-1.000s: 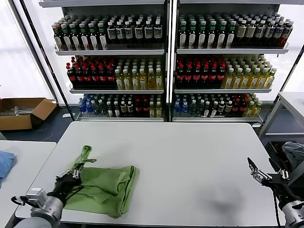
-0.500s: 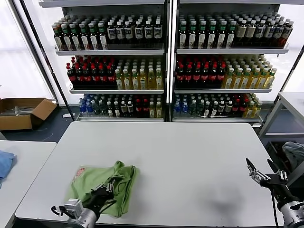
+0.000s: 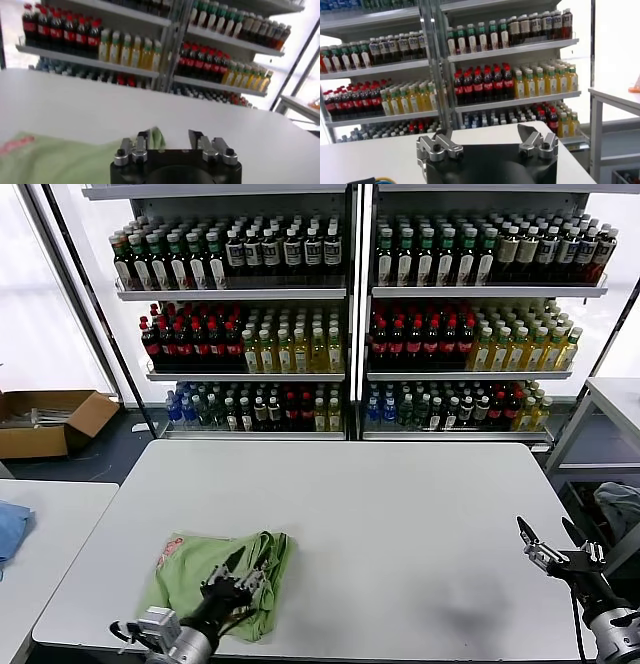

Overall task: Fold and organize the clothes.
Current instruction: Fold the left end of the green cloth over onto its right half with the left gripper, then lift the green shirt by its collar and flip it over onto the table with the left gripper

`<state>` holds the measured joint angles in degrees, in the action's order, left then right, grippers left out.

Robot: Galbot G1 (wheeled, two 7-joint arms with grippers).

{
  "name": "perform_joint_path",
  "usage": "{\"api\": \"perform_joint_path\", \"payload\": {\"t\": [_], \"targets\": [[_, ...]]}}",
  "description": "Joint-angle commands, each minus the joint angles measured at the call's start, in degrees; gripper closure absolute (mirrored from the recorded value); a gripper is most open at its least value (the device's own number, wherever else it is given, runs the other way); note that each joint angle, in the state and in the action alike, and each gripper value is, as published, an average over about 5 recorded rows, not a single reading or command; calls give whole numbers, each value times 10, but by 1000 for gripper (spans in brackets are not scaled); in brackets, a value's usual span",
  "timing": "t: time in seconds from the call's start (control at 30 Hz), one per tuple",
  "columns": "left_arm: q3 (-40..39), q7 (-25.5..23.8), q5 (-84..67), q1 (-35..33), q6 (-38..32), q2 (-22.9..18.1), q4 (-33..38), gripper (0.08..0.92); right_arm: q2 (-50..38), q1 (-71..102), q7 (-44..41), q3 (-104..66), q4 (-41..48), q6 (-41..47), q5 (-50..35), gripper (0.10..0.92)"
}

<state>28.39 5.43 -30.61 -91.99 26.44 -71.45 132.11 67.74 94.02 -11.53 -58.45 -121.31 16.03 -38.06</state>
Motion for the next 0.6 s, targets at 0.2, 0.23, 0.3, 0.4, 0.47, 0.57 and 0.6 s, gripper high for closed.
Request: {"api": "perform_joint_path", "payload": {"t": [0.2, 0.23, 0.3, 0.4, 0.47, 0.57, 0.6], "targets": [[218, -56, -64, 1, -15, 97, -165, 236, 3, 1, 0, 7, -3, -1, 1, 203], [212, -58, -54, 3, -16, 93, -172, 218, 3, 1, -1, 7, -2, -1, 1, 203], [202, -62, -39, 9, -17, 85, -187, 188, 2, 2, -1, 6, -1, -1, 1, 203], [191, -65, -33, 17, -18, 78, -208, 179, 1, 4, -1, 3, -1, -1, 0, 203], [185, -66, -33, 20, -19, 77, -218, 178, 0, 5, -1, 2, -1, -1, 0, 203], [179, -67, -31, 21, -20, 73, -229, 177, 0, 4, -2, 3, -1, -1, 0, 203], [177, -67, -29, 22, -20, 71, -231, 177, 1, 3, -2, 3, -2, -1, 0, 203]]}}
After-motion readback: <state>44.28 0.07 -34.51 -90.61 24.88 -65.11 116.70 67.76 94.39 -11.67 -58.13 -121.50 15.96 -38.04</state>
